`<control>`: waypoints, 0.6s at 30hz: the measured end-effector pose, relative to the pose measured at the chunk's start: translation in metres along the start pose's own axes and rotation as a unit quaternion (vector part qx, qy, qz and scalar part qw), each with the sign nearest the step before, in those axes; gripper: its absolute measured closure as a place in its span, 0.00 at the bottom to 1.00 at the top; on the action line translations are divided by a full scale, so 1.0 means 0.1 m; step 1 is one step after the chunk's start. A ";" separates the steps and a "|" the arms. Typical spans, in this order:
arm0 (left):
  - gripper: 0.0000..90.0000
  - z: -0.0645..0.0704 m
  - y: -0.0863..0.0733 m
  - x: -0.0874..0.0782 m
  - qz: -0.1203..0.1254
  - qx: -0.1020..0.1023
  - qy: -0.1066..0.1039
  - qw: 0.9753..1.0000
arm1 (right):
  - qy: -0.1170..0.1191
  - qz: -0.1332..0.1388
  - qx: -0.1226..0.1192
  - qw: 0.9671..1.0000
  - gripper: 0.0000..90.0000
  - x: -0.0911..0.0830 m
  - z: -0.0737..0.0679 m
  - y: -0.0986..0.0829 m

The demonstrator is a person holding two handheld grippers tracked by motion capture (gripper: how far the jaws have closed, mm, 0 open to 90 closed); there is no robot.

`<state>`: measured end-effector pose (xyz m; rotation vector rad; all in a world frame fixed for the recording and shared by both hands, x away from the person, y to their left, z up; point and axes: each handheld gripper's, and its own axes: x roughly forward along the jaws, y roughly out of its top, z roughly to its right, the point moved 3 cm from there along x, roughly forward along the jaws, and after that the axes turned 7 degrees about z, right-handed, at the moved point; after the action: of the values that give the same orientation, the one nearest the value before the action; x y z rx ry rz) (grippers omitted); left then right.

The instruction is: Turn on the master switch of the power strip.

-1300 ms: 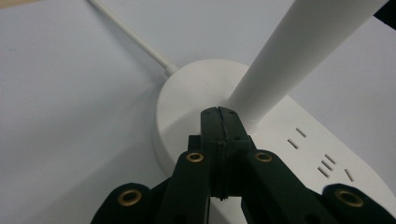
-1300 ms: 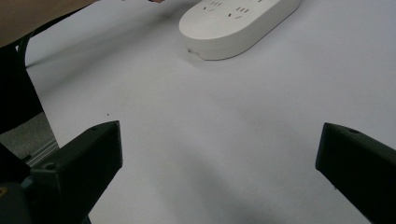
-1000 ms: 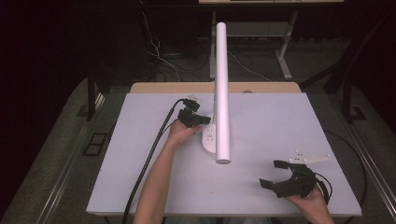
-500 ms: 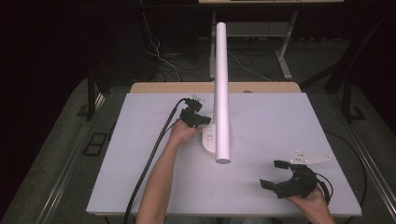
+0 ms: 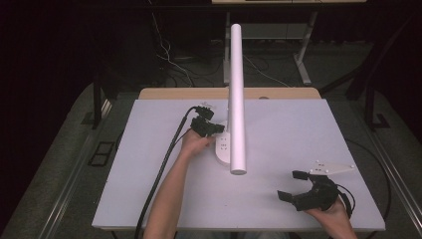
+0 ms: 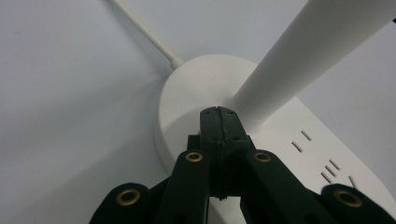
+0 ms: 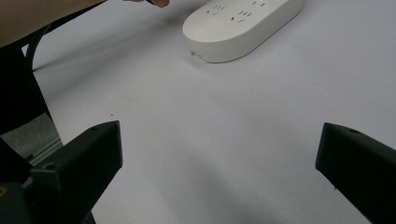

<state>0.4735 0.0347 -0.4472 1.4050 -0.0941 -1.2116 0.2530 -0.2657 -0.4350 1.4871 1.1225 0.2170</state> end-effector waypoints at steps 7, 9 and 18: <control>1.00 -0.05 0.01 -0.05 0.014 0.005 0.007 1.000 | 0.000 0.000 -0.001 1.000 0.00 0.00 0.02 0.00; 1.00 -0.02 0.02 -0.02 0.041 -0.018 0.005 0.999 | 0.001 0.000 0.001 1.000 0.00 0.01 0.03 0.00; 0.95 -0.08 0.10 -0.23 0.058 0.002 -0.002 0.998 | -0.004 0.003 0.007 1.000 0.00 -0.01 0.06 0.00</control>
<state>0.4742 0.0529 -0.4286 1.3811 -0.1783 -1.1189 0.2565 -0.2707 -0.4363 1.5022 1.1153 0.2072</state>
